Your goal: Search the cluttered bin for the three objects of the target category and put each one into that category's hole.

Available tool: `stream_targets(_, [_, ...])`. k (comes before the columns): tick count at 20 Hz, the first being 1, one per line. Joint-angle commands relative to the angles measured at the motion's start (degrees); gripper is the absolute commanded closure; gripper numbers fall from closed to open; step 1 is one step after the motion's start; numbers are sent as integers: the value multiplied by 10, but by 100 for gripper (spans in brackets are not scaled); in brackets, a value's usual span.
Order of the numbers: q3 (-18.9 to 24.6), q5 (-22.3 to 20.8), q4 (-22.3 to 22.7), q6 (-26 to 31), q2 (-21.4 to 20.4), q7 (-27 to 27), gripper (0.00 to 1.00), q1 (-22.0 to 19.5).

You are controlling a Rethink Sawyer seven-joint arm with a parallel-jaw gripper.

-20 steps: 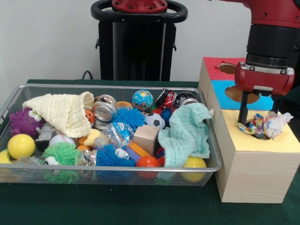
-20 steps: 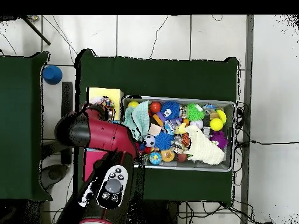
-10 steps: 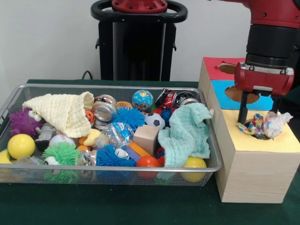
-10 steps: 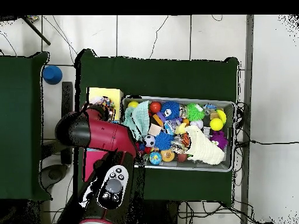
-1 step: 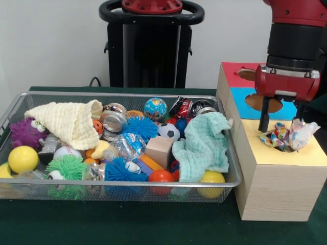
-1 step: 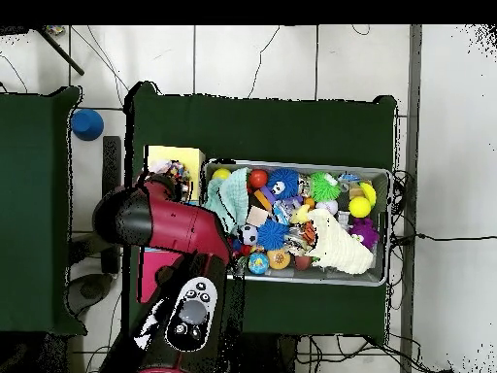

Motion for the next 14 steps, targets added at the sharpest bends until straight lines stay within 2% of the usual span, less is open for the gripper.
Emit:
stream_targets(1, [66, -3, 49, 71, -15, 91, 0, -25])
stream_targets(14, [78, -9, 63, 86, -28, 85, 0, -33])
